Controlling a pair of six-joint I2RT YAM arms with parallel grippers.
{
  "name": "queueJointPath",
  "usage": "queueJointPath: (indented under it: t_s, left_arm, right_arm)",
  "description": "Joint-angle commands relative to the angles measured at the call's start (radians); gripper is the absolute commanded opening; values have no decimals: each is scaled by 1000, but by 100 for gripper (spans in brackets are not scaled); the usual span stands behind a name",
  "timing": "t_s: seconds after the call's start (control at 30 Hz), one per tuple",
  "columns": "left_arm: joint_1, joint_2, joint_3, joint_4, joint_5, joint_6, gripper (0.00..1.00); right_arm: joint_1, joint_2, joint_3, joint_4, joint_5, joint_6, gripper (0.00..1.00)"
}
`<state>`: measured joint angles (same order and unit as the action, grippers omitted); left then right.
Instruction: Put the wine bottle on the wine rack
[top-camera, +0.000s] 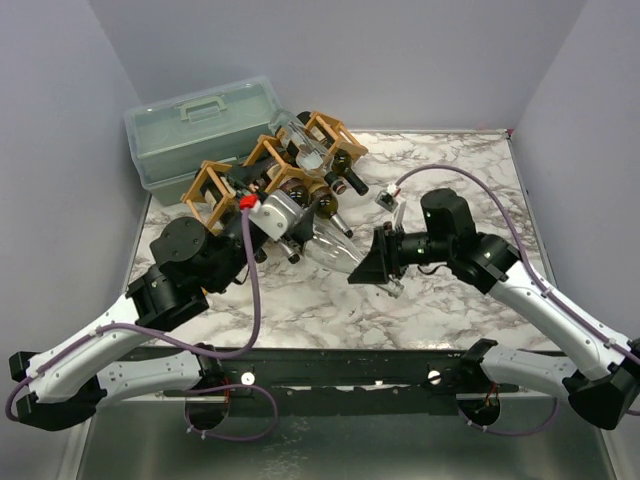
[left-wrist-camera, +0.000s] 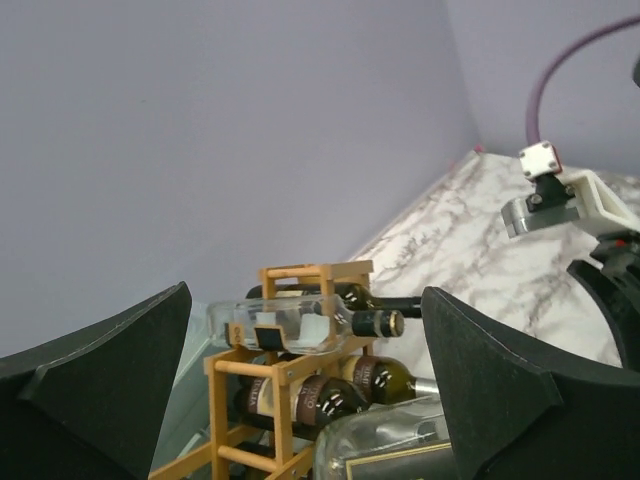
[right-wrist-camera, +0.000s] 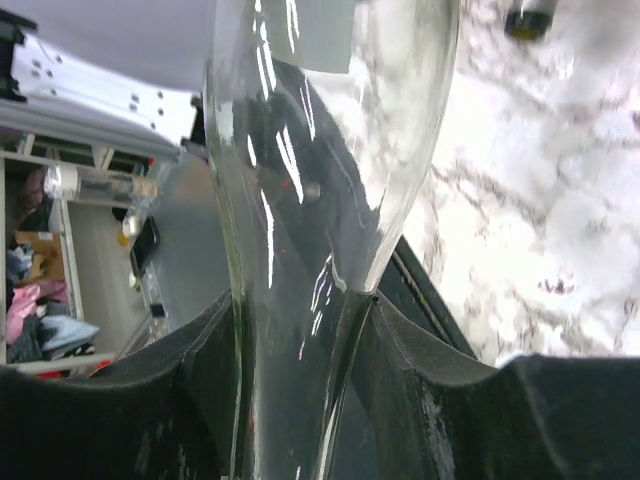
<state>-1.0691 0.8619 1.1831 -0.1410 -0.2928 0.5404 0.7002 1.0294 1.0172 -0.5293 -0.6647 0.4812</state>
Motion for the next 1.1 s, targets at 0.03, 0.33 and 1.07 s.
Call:
queueJointPath:
  t_s: [0.03,0.33,1.07]
  left_arm:
    - [-2,-38,14,104,-235,-67,99]
    - [2,-79,-55,196,-320,-4,99]
    - [118,-139,-263,355,-342,54,99]
  right_arm:
    - [1,90,146,367,17,30,1]
    - [4,331,267,599,127,92,0]
    - [92,756,522,785,318,124,1]
